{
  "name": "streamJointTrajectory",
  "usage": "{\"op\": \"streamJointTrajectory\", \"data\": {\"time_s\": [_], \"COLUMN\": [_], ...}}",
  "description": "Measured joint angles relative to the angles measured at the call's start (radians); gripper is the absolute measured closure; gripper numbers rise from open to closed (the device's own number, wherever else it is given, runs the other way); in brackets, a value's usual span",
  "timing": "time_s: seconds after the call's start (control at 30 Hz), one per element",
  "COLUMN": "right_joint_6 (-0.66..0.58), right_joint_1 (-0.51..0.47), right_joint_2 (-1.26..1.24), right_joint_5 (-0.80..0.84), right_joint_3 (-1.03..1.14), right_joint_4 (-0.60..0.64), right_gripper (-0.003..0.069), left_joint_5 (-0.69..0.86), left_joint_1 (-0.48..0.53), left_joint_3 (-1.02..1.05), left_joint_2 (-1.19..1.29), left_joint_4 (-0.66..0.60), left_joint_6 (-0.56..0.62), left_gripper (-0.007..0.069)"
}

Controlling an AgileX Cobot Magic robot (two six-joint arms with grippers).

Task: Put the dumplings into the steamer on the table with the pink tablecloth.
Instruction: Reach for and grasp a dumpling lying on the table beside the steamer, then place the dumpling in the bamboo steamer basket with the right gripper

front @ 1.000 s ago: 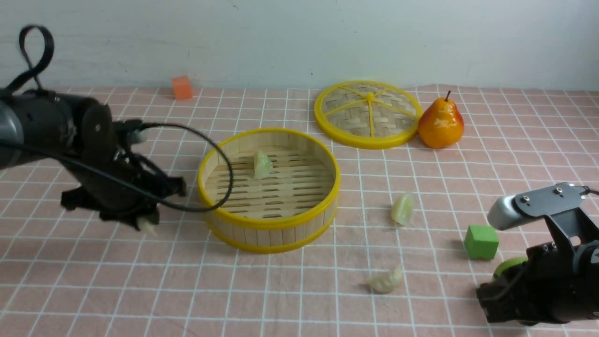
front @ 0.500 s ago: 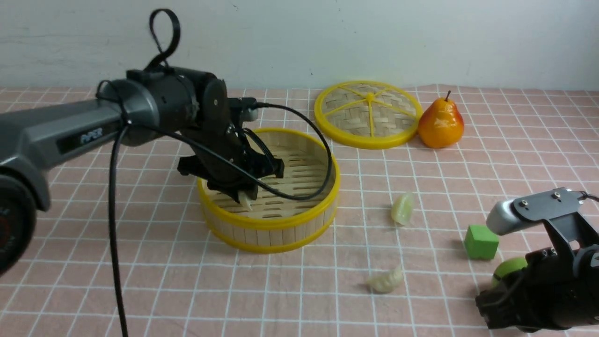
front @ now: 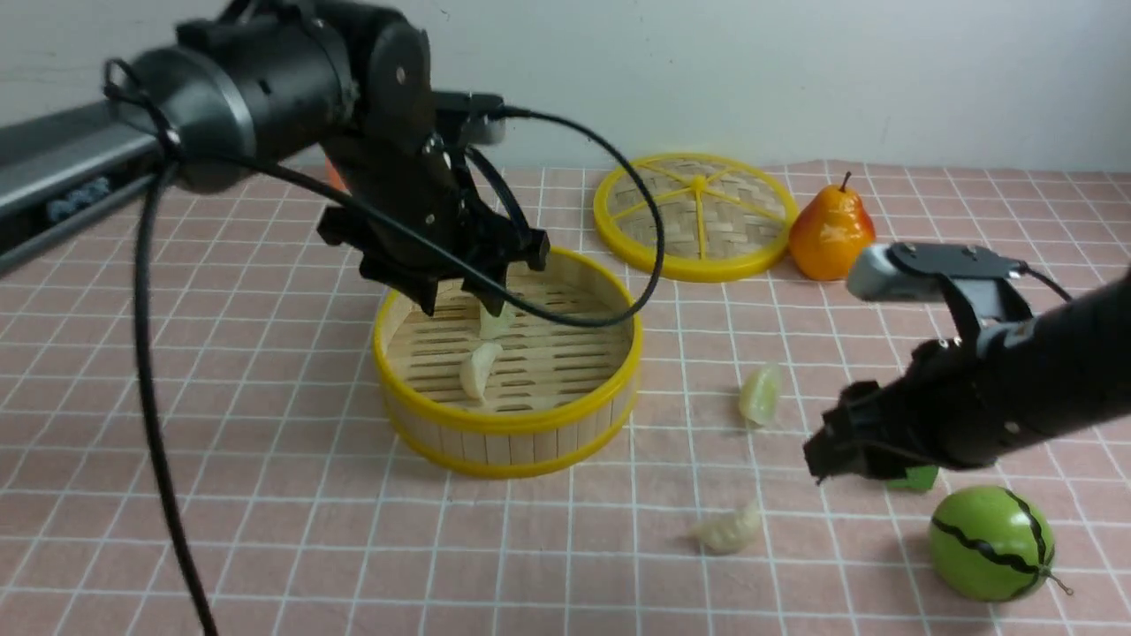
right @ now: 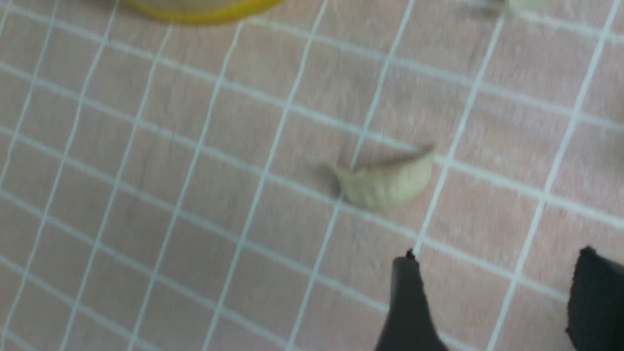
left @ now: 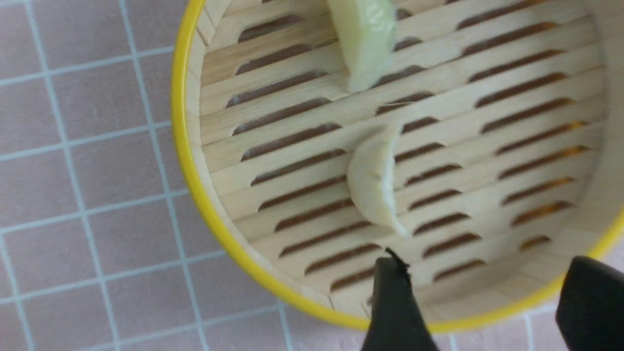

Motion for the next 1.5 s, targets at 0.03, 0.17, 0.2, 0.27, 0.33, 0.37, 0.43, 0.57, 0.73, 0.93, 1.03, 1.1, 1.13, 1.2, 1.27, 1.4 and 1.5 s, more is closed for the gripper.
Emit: {"op": "streamJointTrajectory", "data": {"time_s": [0.03, 0.17, 0.2, 0.27, 0.33, 0.37, 0.43, 0.57, 0.73, 0.93, 1.03, 1.1, 1.13, 1.2, 1.27, 1.4, 1.5], "right_joint_6": [0.016, 0.065, 0.068, 0.103, 0.125, 0.135, 0.145, 0.149, 0.123, 0.038, 0.024, 0.013, 0.009, 0.002, -0.003, -0.017, -0.017], "right_joint_1": [0.000, 0.001, 0.001, 0.001, 0.001, 0.001, 0.001, 0.001, 0.001, 0.002, 0.025, 0.052, 0.070, 0.127, 0.165, 0.228, 0.235], "right_joint_2": [0.069, 0.229, 0.237, 0.325, 0.370, 0.397, 0.447, 0.533, 0.541, 0.470, 0.407, 0.393, 0.392, 0.410, 0.442, 0.572, 0.698], "right_joint_5": [-0.029, -0.118, -0.123, -0.194, -0.228, -0.237, -0.245, -0.250, -0.254, -0.179, -0.089, -0.036, -0.015, 0.022, 0.027, -0.012, -0.054], "right_joint_3": [-0.064, -0.175, -0.181, -0.242, -0.278, -0.297, -0.328, -0.356, -0.366, -0.372, -0.437, -0.512, -0.548, -0.651, -0.705, -0.834, -0.905], "right_joint_4": [0.000, -0.006, -0.008, -0.037, -0.061, -0.073, -0.091, -0.099, -0.105, -0.105, -0.105, -0.105, -0.103, -0.094, -0.078, -0.058, -0.056], "right_gripper": [0.0200, 0.0192, 0.0192, 0.0192, 0.0199, 0.0207, 0.0233, 0.0321, 0.0421, 0.0422, 0.0426, 0.0426, 0.0426, 0.0428, 0.0429, 0.0433, 0.0438], "left_joint_5": [0.054, 0.098, 0.098, 0.081, 0.058, 0.047, 0.033, 0.036, 0.049, 0.019, -0.056, -0.120, -0.160, -0.232, -0.255, -0.273, -0.277], "left_joint_1": [-0.021, -0.084, -0.088, -0.137, -0.163, -0.170, -0.171, -0.172, -0.172, -0.172, -0.172, -0.172, -0.172, -0.172, -0.172, -0.172, -0.172], "left_joint_3": [0.004, 0.078, 0.084, 0.182, 0.279, 0.332, 0.440, 0.649, 0.905, 1.175, 1.268, 1.315, 1.342, 1.386, 1.401, 1.404, 1.404], "left_joint_2": [-0.086, -0.287, -0.287, -0.421, -0.528, -0.579, -0.673, -0.819, -0.971, -1.190, -1.330, -1.398, -1.434, -1.507, -1.537, -1.567, -1.567], "left_joint_4": [0.001, -0.014, -0.014, -0.023, -0.031, -0.029, -0.006, 0.123, 0.321, 0.486, 0.530, 0.562, 0.584, 0.630, 0.654, 0.679, 0.680], "left_joint_6": [0.000, -0.015, -0.015, -0.019, -0.019, -0.021, -0.029, -0.087, -0.204, -0.419, -0.533, -0.597, -0.636, -0.704, -0.731, -0.751, -0.754], "left_gripper": [0.0250, 0.0354, 0.0360, 0.0412, 0.0441, 0.0454, 0.0474, 0.0501, 0.0522, 0.0522, 0.0522, 0.0522, 0.0522, 0.0522, 0.0522, 0.0522, 0.0521]}}
